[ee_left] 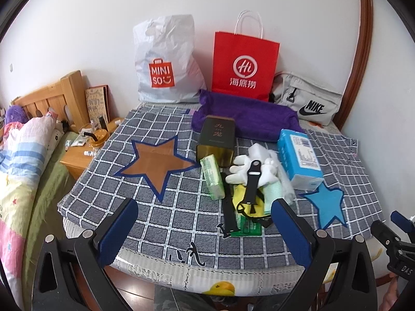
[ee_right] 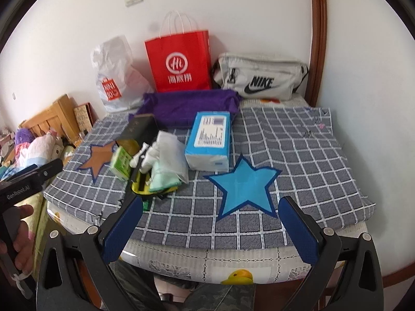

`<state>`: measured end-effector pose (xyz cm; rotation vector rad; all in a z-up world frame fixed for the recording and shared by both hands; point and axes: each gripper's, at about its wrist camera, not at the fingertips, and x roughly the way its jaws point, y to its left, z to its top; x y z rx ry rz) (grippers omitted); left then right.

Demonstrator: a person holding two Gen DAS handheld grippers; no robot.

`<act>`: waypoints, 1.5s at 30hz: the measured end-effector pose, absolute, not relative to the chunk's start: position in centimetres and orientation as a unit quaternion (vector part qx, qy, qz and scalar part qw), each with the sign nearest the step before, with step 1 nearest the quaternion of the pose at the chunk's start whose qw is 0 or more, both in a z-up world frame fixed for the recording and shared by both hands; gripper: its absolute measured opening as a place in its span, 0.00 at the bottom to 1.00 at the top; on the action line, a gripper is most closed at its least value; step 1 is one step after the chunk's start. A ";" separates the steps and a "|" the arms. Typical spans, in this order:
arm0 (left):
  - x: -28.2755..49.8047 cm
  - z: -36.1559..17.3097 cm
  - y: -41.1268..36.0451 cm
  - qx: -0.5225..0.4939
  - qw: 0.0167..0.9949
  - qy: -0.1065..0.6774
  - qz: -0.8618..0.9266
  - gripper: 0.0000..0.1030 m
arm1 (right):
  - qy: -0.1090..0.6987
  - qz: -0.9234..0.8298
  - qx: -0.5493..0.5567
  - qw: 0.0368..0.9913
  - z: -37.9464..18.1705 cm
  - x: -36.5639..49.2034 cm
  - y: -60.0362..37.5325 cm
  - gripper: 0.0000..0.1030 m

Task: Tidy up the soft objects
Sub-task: 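Grasp the clear mesh bag with the right gripper while the left gripper grasps the green soap bar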

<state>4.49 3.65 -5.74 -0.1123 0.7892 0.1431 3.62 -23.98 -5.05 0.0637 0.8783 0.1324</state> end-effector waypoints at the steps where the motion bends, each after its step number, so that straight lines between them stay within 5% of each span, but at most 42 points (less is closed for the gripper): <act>1: 4.9 -6.2 3.8 -0.055 0.917 0.389 0.070 1.00 | 0.433 0.064 0.032 0.899 -5.7 4.1 -24.0 0.98; 19: 14.4 -14.7 4.7 -0.064 0.895 0.440 0.039 0.95 | 0.473 0.109 0.082 0.870 -13.2 11.5 -23.4 0.95; 21: 15.6 -15.5 4.6 -0.060 0.894 0.443 0.037 0.79 | 0.463 0.109 0.076 0.876 -13.3 12.8 -23.0 0.95; 25: 17.3 -16.9 5.0 -0.072 0.886 0.458 0.028 0.58 | 0.476 0.122 0.078 0.868 -14.1 15.1 -22.1 0.75; 32: 17.6 -17.3 5.9 -0.084 0.884 0.461 0.004 0.26 | 0.490 0.162 0.105 0.850 -15.4 17.0 -20.4 0.75; 42: 17.5 -17.5 6.8 -0.090 0.883 0.459 -0.016 0.24 | 0.520 0.185 0.145 0.821 -18.5 19.4 -18.0 0.74; 45: 17.6 -17.6 7.1 -0.094 0.883 0.460 -0.020 0.24 | 0.517 0.195 0.145 0.820 -19.0 19.7 -17.3 0.53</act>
